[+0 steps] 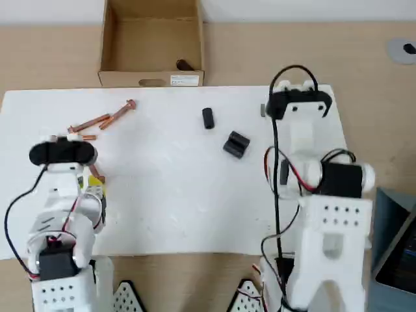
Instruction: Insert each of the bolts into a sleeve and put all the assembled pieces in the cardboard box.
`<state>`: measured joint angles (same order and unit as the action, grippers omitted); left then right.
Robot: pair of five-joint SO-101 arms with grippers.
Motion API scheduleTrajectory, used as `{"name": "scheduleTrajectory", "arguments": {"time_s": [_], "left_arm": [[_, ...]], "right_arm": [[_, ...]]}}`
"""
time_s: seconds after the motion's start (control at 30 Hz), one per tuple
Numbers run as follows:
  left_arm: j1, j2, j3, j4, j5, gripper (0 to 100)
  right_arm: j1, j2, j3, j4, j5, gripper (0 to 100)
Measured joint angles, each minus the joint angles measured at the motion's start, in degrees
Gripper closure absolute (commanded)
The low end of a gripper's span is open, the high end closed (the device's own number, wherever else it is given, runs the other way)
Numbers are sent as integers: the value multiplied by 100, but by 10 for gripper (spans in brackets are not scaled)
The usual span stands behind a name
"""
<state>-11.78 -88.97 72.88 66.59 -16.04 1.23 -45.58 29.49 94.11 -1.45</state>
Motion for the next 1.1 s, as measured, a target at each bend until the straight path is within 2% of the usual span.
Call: {"name": "scheduleTrajectory", "arguments": {"time_s": [0.27,0.5,0.67,0.9,1.1], "left_arm": [[0,2831,-2048,26,0,947],[0,5292,-3868,26,0,943],[0,6989,-5090,53,-624,943],[167,9099,-6989,976,-1644,922],[281,10866,-9503,2101,-2136,883]], "right_arm": [[0,-563,308,0,0,988],[334,-668,308,0,0,988],[369,-668,308,0,0,988],[369,-668,378,0,0,988],[369,-668,897,-431,0,988]]}}
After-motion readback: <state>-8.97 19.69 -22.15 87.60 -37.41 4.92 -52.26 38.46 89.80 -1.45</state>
